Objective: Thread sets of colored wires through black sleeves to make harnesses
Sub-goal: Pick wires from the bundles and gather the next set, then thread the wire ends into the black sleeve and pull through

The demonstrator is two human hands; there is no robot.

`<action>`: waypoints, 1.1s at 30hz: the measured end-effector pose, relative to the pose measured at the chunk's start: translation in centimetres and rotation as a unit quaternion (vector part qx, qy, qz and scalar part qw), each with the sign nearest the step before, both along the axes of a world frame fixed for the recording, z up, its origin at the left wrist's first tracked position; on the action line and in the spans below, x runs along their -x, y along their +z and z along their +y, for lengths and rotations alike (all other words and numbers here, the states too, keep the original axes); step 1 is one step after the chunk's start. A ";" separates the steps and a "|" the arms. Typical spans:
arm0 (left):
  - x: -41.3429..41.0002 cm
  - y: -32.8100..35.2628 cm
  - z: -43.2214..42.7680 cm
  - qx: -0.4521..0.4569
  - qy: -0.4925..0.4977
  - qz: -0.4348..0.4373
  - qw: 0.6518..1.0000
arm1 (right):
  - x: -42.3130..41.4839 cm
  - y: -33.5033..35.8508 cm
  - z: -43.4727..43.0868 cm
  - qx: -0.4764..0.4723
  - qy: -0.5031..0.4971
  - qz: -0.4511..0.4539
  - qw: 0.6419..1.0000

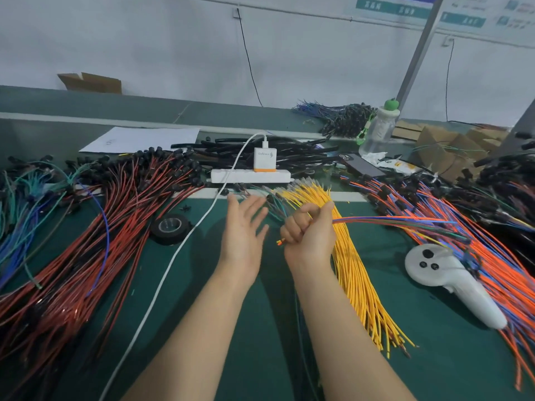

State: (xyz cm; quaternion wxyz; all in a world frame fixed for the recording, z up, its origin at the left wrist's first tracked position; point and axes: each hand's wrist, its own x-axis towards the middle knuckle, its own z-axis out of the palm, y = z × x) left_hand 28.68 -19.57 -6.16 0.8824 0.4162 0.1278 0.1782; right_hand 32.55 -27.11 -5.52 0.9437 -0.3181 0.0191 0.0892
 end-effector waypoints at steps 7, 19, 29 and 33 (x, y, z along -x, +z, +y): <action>-8.7 4.7 2.8 -0.214 0.125 0.070 0.966 | -10.2 4.0 1.6 0.050 -0.050 0.043 0.997; -28.2 9.0 9.4 -0.760 -0.057 0.386 0.520 | -24.4 2.1 6.0 0.001 -0.110 0.113 0.988; -22.1 13.0 9.6 -0.671 0.151 0.091 0.720 | -22.2 3.5 2.3 -0.016 -0.126 0.082 0.989; -13.0 12.6 8.8 -0.650 0.110 0.096 0.745 | -17.0 5.0 -0.9 -0.010 -0.077 0.033 0.996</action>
